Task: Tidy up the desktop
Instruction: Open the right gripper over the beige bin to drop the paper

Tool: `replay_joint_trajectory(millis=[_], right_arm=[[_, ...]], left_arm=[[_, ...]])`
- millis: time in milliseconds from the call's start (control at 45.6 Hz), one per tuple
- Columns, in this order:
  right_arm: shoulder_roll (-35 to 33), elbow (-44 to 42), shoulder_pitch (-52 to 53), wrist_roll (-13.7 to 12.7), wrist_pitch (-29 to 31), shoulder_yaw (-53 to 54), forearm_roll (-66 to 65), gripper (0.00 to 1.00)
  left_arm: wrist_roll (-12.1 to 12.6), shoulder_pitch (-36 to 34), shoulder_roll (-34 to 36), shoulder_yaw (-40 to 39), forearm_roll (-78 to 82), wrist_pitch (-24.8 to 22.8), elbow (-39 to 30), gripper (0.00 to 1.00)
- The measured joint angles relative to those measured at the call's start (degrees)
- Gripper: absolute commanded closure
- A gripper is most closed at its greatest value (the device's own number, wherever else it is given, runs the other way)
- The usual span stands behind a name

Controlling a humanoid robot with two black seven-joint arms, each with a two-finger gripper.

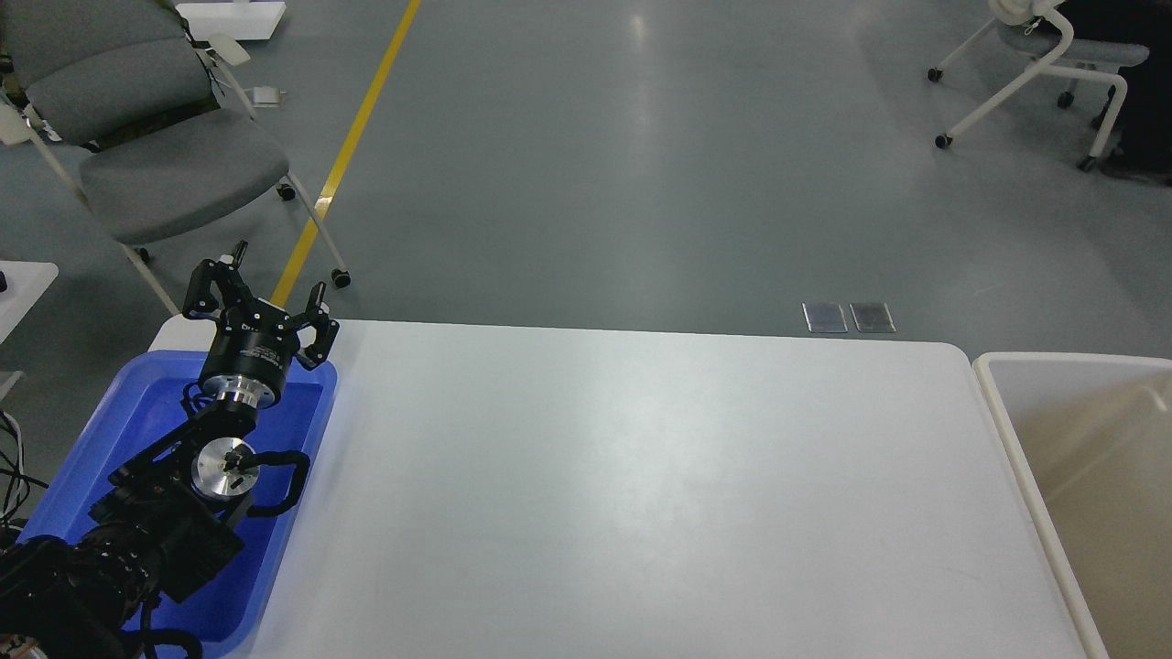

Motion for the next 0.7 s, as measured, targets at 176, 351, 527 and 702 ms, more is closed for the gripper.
replay_joint_trajectory(millis=[176, 351, 527, 702], right_arm=[[6.5, -6.3, -2.2, -2.6, -1.2, 3.2, 1.9, 1.00], [10.7, -9.0, -3.1, -4.8, -3.9, 5.6, 2.6, 1.00], [13.3, -10.3, -3.4, -6.2, -6.6, 7.0, 3.0, 1.00], [14.4, -10.8, -3.5, -6.8, -8.2, 8.0, 3.1, 1.00]], left_arm=[[0.0, 0.0, 0.0, 0.0, 0.0, 0.0, 0.0, 0.00], [0.0, 0.0, 0.0, -0.1, 0.0, 0.0, 0.0, 0.00], [0.0, 0.0, 0.0, -0.1, 0.0, 0.0, 0.0, 0.00], [0.0, 0.0, 0.0, -0.1, 0.0, 0.0, 0.0, 0.00]])
